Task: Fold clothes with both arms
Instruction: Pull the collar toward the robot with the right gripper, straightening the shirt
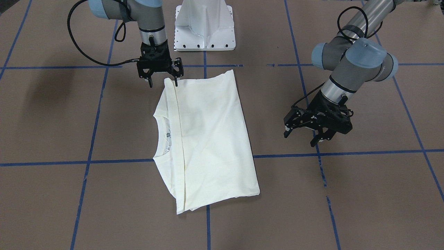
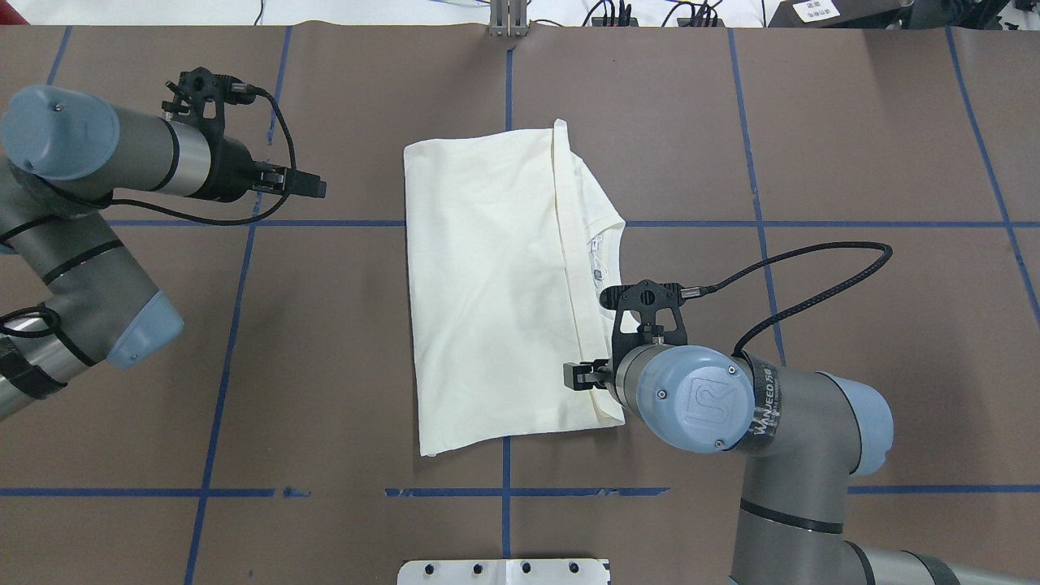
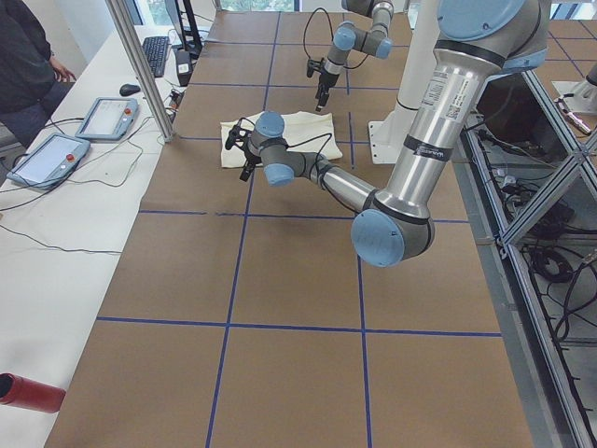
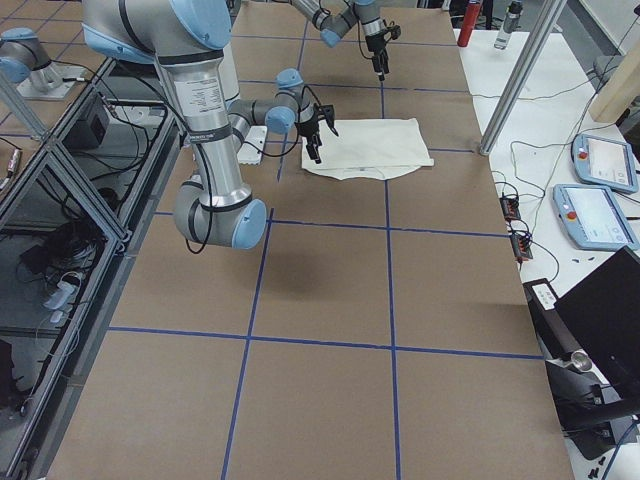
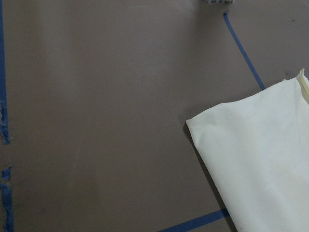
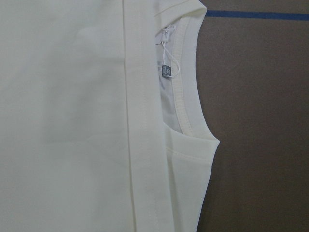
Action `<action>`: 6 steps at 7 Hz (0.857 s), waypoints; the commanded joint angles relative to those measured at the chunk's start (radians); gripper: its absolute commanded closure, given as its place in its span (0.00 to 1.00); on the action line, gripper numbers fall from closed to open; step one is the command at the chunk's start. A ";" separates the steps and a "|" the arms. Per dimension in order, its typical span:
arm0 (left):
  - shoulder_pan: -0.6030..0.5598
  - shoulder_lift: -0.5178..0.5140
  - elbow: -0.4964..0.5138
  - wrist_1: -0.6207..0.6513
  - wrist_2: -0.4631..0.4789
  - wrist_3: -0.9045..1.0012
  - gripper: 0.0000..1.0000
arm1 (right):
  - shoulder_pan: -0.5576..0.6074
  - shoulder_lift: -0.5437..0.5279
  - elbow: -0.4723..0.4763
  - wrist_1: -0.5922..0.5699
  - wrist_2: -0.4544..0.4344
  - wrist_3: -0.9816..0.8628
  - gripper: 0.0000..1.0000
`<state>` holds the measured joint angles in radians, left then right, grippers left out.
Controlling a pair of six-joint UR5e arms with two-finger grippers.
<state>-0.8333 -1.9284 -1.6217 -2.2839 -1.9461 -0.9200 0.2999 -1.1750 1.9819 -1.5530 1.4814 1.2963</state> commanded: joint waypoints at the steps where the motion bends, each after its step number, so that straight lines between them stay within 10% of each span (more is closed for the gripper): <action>1: 0.013 0.072 -0.190 0.206 -0.002 0.028 0.00 | -0.013 0.000 0.005 0.010 0.005 -0.134 0.00; 6: 0.020 0.120 -0.267 0.273 -0.001 0.069 0.00 | -0.045 0.069 -0.008 0.037 -0.012 -0.170 0.04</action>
<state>-0.8137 -1.8100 -1.8868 -2.0122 -1.9467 -0.8520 0.2559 -1.1433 1.9830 -1.5152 1.4749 1.1298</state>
